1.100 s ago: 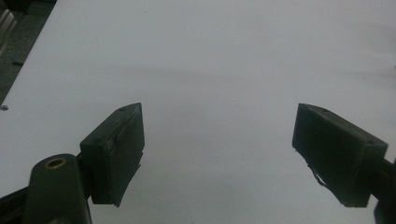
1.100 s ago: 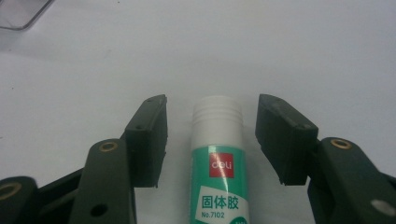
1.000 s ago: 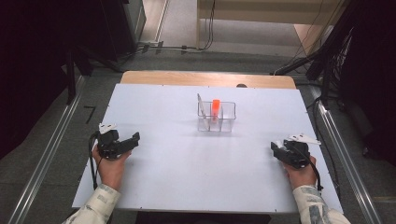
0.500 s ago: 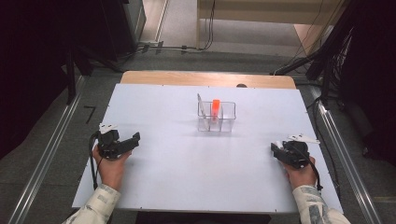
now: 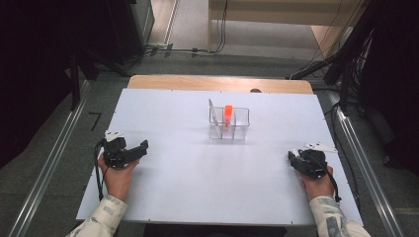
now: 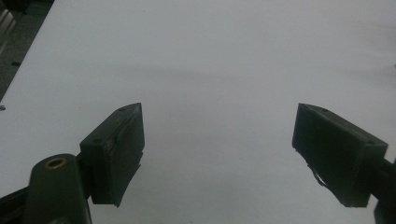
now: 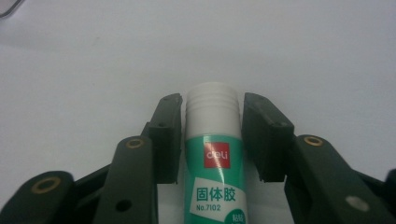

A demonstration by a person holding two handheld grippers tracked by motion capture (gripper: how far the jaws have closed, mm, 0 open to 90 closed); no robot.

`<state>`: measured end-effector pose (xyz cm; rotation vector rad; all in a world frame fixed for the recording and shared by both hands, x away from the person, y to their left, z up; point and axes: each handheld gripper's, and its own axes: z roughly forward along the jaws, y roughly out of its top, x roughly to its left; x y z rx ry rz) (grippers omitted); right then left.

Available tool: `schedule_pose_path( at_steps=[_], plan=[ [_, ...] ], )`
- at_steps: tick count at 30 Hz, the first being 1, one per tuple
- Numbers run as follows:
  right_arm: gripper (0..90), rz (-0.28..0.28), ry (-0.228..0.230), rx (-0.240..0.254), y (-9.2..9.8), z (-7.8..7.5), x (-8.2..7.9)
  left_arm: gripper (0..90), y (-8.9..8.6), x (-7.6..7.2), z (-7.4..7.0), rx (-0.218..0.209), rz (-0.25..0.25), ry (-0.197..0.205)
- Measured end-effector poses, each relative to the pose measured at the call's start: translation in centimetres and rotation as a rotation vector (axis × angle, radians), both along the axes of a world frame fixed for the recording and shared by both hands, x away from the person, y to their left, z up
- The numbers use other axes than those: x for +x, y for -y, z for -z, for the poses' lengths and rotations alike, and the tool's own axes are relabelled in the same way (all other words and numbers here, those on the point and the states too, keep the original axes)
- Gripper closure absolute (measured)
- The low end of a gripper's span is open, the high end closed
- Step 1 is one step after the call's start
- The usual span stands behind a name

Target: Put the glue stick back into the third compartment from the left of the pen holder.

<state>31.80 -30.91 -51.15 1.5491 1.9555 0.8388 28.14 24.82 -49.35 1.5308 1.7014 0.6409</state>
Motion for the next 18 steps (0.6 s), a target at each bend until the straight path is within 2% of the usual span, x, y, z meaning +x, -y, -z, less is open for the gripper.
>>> schedule_pose_path(
  at_steps=[4, 18],
  plan=[
    [61.2, 0.004, 0.001, 0.001, -0.01, -0.01, -0.03, 17.7, 0.02, 0.00, 0.00, 0.000, 0.002, 0.000],
    [62.8, 0.002, 0.002, 0.000, 0.05, -0.03, 0.00, 17.7, 0.08, 0.02, 0.04, 0.000, 0.003, -0.001]
  ],
)
